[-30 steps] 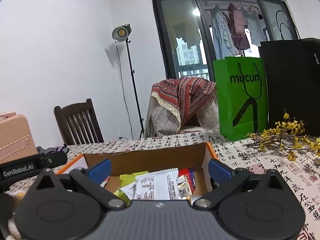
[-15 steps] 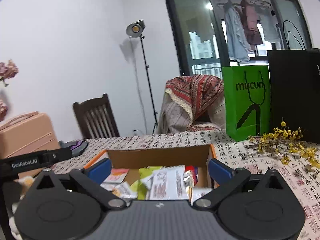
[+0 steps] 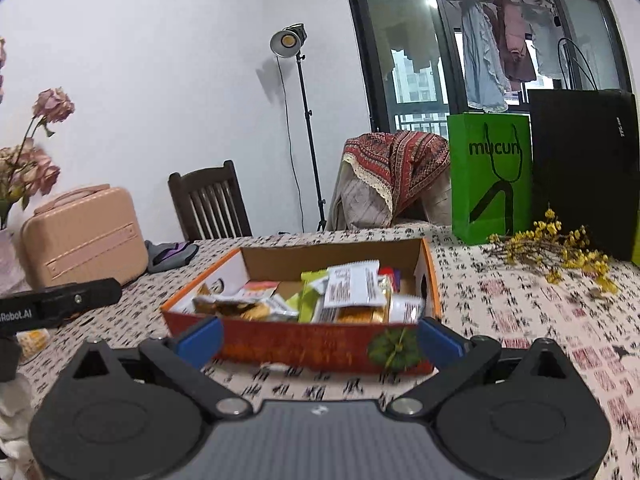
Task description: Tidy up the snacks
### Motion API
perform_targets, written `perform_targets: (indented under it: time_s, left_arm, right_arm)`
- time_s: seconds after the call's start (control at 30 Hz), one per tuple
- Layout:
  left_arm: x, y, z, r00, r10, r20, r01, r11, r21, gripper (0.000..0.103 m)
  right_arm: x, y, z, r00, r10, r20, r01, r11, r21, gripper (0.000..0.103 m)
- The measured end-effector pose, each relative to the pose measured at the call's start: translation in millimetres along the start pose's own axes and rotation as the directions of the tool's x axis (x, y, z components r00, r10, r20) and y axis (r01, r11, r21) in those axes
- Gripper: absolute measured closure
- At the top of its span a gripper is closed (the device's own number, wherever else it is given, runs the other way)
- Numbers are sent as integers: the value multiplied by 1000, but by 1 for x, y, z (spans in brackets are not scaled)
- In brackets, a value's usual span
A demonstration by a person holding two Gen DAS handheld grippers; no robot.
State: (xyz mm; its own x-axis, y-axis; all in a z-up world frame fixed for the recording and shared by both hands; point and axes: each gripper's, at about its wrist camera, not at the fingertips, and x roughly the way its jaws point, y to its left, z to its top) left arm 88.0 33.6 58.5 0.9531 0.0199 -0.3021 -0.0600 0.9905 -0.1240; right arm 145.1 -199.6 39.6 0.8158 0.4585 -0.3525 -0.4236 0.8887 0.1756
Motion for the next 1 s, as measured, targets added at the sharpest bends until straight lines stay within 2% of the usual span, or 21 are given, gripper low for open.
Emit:
perform_targets:
  time_s: [0.33, 0.53, 1.0]
  left_arm:
    - [-29, 11, -33, 999, 6, -47, -6, 1000, 8, 0]
    - [-34, 13, -52, 996, -5, -84, 5, 1000, 7, 0]
    - [-34, 14, -64, 994, -23, -111, 22, 1000, -7, 0]
  right_arm:
    - [-33, 7, -35, 999, -26, -21, 26, 999, -19, 0]
    - [-39, 3, -51, 998, -41, -45, 40, 999, -9, 0]
    - [-39, 6, -58, 997, -41, -59, 41, 999, -13, 0]
